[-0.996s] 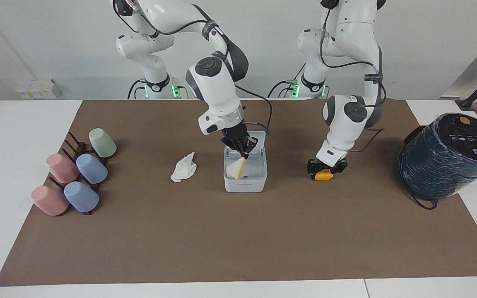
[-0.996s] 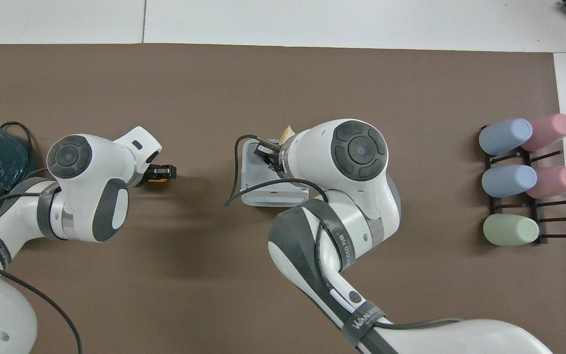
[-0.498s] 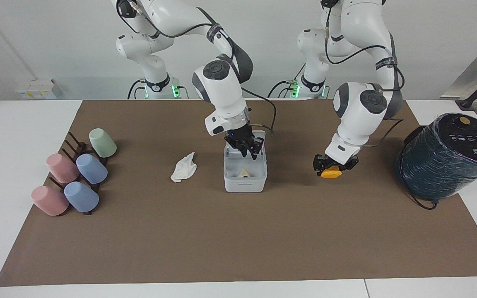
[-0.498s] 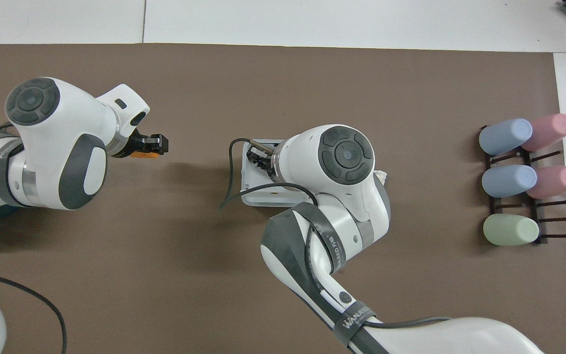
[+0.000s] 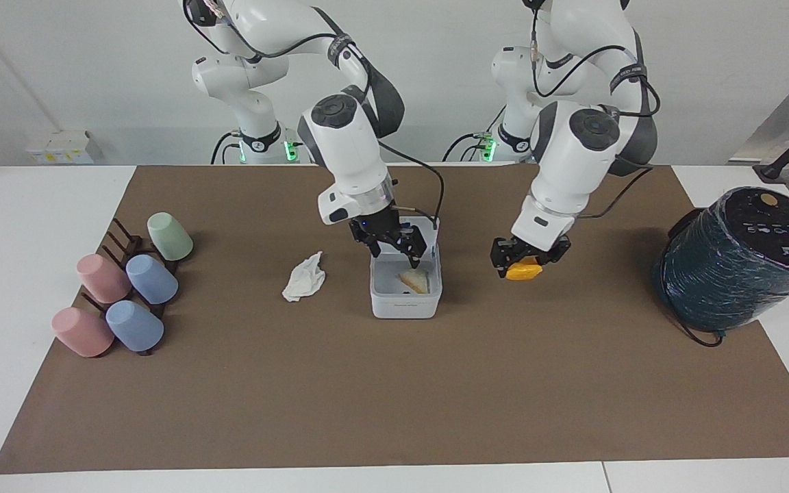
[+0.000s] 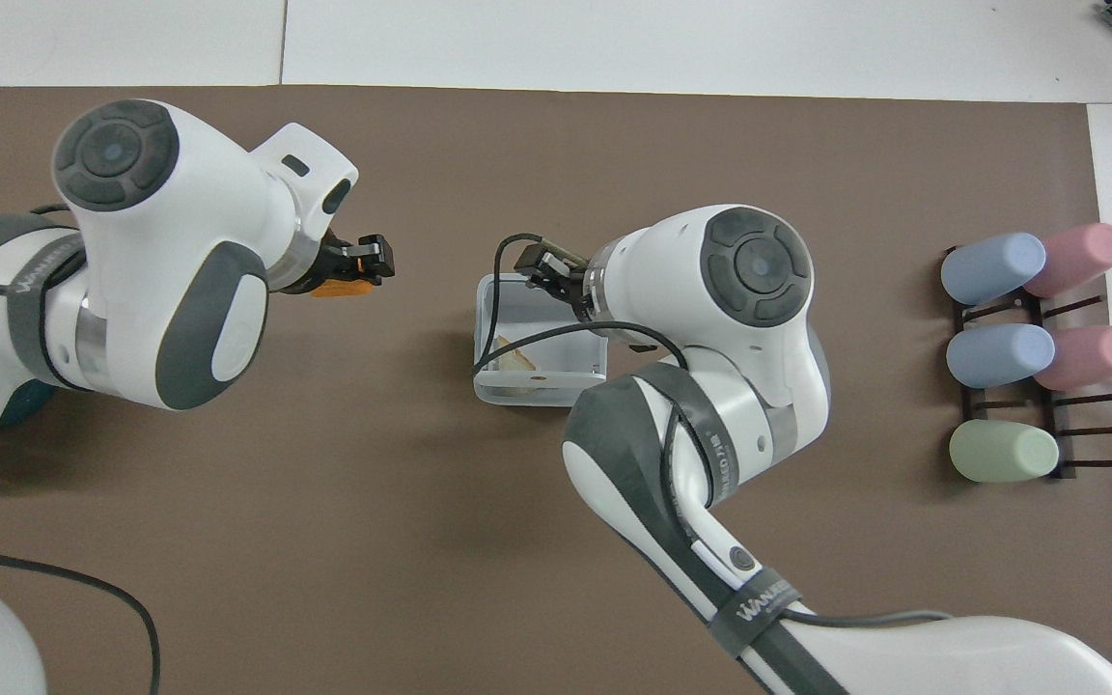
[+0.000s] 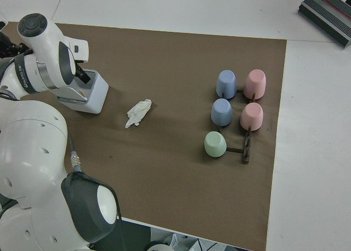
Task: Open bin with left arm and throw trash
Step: 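Carry the orange piece over the bin while the right gripper reaches the paper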
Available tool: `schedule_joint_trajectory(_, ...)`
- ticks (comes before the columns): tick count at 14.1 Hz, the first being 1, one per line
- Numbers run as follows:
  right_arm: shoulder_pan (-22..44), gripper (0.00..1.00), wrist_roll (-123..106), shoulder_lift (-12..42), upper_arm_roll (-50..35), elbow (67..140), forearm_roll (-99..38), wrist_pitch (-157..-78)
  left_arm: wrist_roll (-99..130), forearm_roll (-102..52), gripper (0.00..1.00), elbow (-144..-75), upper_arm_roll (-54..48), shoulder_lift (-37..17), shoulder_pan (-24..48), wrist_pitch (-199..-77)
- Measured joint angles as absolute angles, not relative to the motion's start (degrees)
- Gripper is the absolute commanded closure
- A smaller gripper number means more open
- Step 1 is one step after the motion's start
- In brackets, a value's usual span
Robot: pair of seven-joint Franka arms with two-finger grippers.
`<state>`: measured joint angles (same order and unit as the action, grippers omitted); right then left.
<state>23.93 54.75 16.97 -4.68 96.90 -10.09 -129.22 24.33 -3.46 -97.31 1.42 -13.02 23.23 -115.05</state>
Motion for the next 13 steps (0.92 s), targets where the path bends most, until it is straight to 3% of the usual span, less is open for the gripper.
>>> schedule_joint_trajectory(4,18.9,0.0,51.0,15.2,-4.5,100.1,-7.0,-128.4,33.9,-3.8,0.83,-97.3,1.1,-13.1,30.0,-116.1)
schedule_joint_trajectory(7,17.3,0.0,50.1,12.0,-4.5,106.8,-1.5,-128.4,38.0,-4.2,0.78,-97.7,1.1,-13.6,34.2,-119.4)
schedule_joint_trajectory(9,15.8,0.0,47.8,9.8,-4.5,112.2,-0.5,-129.8,39.8,-4.4,0.55,-98.1,1.0,-13.9,36.1,-121.1)
schedule_joint_trajectory(10,14.8,0.0,46.2,9.1,-4.5,114.8,-0.5,-131.8,40.3,-4.4,0.31,-98.2,1.0,-13.9,36.7,-121.6)
schedule_joint_trajectory(11,14.0,0.0,44.9,8.7,-4.4,117.0,-0.5,-134.5,40.6,-4.4,0.0,-98.2,1.0,-13.9,37.0,-121.7)
schedule_joint_trajectory(13,13.2,0.0,43.6,8.9,-4.4,120.3,-0.5,-139.5,40.7,-4.4,0.0,-98.2,1.1,-13.9,37.0,-121.9)
